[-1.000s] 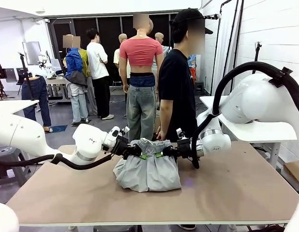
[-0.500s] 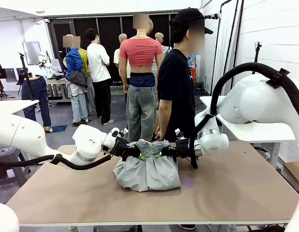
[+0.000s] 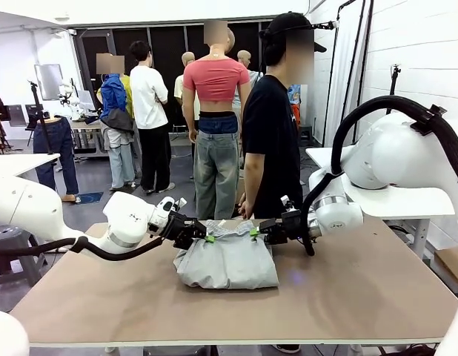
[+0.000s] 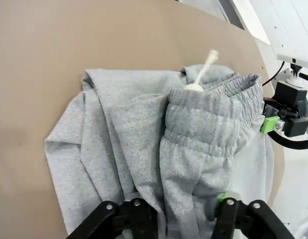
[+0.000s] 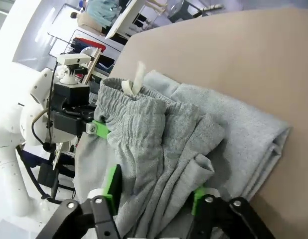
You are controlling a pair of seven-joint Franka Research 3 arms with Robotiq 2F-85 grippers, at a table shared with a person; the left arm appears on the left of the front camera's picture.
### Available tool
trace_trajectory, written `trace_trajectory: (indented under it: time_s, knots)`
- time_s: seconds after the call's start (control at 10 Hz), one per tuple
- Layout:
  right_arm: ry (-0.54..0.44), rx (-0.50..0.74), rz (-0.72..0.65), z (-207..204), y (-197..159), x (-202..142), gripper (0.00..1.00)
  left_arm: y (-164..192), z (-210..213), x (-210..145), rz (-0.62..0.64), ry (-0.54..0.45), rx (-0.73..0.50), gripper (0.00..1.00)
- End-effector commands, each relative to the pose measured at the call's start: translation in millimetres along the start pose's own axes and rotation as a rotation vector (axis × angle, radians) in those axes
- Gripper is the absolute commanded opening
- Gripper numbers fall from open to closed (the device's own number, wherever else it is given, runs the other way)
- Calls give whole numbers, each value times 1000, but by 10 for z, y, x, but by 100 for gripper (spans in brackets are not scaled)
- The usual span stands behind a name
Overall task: Fold the training pants.
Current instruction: Fold the Training pants in half.
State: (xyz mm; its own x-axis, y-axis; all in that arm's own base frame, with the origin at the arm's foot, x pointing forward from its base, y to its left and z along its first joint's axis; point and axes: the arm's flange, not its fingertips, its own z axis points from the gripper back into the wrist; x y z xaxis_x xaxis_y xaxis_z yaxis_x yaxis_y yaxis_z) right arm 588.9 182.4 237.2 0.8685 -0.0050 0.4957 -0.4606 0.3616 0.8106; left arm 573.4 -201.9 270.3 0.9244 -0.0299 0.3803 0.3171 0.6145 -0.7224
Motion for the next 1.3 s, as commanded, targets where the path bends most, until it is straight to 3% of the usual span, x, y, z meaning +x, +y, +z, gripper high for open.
trace_trajectory:
  time_s: [0.0,0.3,0.7,1.2]
  knots:
    - [0,-36,-23,100,89,32,100,-67,222,-16,30,-28,38,100]
    - [33,-104,-19,368,185,95,100,-89,718,-95,48,-68,93,100]
    - [76,-196,59,744,595,197,100,-424,1400,-278,-42,-176,172,100]
    - [50,-157,66,691,485,219,100,-350,1346,-172,-62,-162,155,100]
